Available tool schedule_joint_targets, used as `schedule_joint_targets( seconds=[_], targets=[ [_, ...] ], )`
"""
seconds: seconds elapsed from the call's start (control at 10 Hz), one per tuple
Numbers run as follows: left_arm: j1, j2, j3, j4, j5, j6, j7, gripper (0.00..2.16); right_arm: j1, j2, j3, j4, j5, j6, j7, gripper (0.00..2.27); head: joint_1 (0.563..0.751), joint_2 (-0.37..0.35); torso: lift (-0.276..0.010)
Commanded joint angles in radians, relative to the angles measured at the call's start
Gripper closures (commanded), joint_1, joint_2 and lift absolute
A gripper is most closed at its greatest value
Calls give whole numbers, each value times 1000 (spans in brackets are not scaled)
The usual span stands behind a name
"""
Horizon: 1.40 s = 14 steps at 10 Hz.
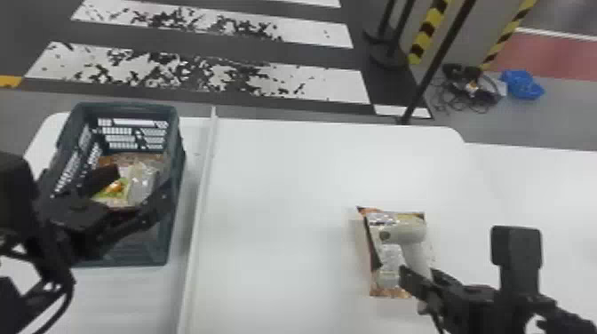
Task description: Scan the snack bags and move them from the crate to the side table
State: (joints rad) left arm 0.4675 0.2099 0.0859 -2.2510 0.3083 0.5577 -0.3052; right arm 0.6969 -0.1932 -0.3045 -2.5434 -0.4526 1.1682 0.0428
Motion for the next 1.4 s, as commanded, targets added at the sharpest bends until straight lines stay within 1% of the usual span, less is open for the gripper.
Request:
schedule_joint_targets(
  seconds=[0.0, 0.1, 0.5, 1.0, 1.1, 1.2, 1.3],
  targets=[
    [3, 8, 2, -4, 2, 0, -2, 70, -27, -6, 36, 41, 28, -3, -1, 2250, 695, -141, -87],
    [5, 13, 3, -5, 5, 3, -2, 70, -42, -12, 50, 69, 38, -9, -1, 2250, 695, -138, -87],
    [19, 13, 12, -10, 5, 3, -5, 70, -68, -34, 76, 135, 49, -18, -1, 2250, 695, -130, -87],
    [28, 13, 14, -16, 5, 0, -12, 70, -63, -40, 77, 157, 41, -28, -1, 2250, 695, -133, -87],
    [30, 13, 14, -21, 5, 0, -12, 70, -50, -40, 59, 133, 25, -52, -1, 2250, 695, -135, -87],
    [33, 11, 14, -25, 5, 0, -12, 70, -39, -40, 15, 104, -18, -49, 0, 2250, 695, -136, -87],
    [37, 10, 14, -33, 5, 0, -12, 70, -33, -40, -73, 89, -112, -52, 16, 2250, 695, -141, -87]
  ],
)
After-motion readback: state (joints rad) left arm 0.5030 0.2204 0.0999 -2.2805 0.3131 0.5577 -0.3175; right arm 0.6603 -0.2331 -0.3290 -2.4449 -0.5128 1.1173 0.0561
